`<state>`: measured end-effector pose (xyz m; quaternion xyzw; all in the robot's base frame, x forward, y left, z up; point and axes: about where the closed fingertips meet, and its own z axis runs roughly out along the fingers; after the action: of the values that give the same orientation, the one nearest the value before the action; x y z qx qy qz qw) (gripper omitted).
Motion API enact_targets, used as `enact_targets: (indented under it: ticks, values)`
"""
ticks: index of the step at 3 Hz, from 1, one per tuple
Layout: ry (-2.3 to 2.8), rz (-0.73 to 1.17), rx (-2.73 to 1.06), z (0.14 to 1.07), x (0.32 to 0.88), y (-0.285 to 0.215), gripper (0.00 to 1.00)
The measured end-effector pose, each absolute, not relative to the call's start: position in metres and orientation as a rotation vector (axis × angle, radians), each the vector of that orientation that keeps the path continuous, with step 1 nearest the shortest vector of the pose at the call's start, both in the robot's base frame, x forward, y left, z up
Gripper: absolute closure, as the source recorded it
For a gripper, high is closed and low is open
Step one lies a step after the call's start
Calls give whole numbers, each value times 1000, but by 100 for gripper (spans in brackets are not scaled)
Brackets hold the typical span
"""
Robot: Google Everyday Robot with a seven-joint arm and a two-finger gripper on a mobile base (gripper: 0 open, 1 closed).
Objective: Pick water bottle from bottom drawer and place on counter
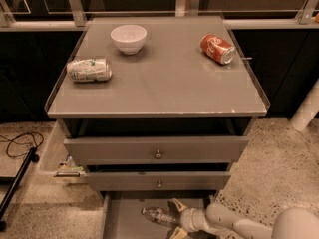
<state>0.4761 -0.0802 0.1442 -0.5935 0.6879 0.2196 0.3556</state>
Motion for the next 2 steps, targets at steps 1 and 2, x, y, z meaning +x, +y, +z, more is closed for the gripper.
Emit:
enact_targets:
  ticks: [1,2]
  values:
    - [1807,575,-1524,131,478,-80,0]
    - [1807,575,-1524,131,478,-80,19]
